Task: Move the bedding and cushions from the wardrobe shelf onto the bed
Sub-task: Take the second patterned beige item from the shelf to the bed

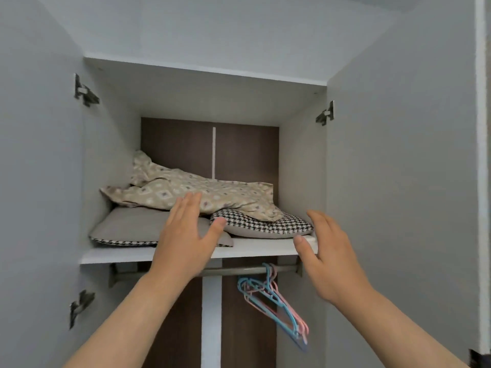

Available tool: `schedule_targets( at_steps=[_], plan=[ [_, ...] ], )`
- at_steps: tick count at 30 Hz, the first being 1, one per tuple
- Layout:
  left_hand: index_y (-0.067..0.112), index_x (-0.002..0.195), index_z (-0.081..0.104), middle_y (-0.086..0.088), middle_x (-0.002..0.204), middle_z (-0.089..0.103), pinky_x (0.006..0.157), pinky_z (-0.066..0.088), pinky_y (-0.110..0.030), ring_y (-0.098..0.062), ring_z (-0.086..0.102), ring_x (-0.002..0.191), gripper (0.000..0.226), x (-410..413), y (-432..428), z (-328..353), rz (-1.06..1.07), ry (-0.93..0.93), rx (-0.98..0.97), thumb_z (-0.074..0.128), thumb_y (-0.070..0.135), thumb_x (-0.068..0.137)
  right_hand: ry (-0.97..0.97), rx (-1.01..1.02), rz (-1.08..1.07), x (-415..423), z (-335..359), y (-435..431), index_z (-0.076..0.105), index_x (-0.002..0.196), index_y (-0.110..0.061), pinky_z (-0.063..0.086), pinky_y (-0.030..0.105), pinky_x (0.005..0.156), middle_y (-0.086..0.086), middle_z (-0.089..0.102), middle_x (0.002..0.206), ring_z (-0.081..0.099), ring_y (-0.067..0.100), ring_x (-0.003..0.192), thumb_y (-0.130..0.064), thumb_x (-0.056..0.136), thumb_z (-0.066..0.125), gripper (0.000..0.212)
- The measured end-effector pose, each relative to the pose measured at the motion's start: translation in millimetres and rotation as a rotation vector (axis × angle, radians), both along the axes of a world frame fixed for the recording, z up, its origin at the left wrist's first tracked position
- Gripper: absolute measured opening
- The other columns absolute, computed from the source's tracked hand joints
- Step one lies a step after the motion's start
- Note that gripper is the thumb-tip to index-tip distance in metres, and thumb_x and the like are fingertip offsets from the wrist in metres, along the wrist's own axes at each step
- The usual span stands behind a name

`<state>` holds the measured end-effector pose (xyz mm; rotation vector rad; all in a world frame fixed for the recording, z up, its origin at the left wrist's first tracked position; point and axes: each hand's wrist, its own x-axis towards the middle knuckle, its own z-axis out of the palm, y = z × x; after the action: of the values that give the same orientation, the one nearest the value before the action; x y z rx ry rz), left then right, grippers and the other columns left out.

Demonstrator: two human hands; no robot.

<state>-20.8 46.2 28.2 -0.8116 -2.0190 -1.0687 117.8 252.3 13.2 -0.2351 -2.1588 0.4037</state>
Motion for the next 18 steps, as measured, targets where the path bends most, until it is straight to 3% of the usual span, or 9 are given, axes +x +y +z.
schedule_targets(
  at_steps=[11, 18],
  plan=[
    [0.025, 0.150, 0.021, 0.005, 0.158, 0.021, 0.117, 0.016, -0.037, -0.012, 0.009, 0.147, 0.079, -89.2, -12.0, 17.9, 0.303, 0.047, 0.018, 0.034, 0.067, 0.084, 0.072, 0.000, 0.259, -162.0, 24.1, 19.3, 0.029, 0.148, -0.023, 0.024, 0.035, 0.114, -0.001, 0.034, 0.153, 0.027, 0.017, 0.140, -0.047, 0.096, 0.038, 0.058],
    [0.022, 0.150, 0.022, 0.000, 0.158, 0.023, 0.117, 0.018, -0.041, -0.016, 0.012, 0.146, 0.076, -156.8, 6.2, 25.7, 0.345, 0.055, -0.005, 0.036, 0.063, 0.087, 0.061, -0.003, 0.283, -241.5, 21.3, 41.0, 0.029, 0.148, -0.023, 0.026, 0.036, 0.114, 0.000, 0.035, 0.152, 0.028, 0.017, 0.140, -0.050, 0.095, 0.037, 0.060]
  ],
)
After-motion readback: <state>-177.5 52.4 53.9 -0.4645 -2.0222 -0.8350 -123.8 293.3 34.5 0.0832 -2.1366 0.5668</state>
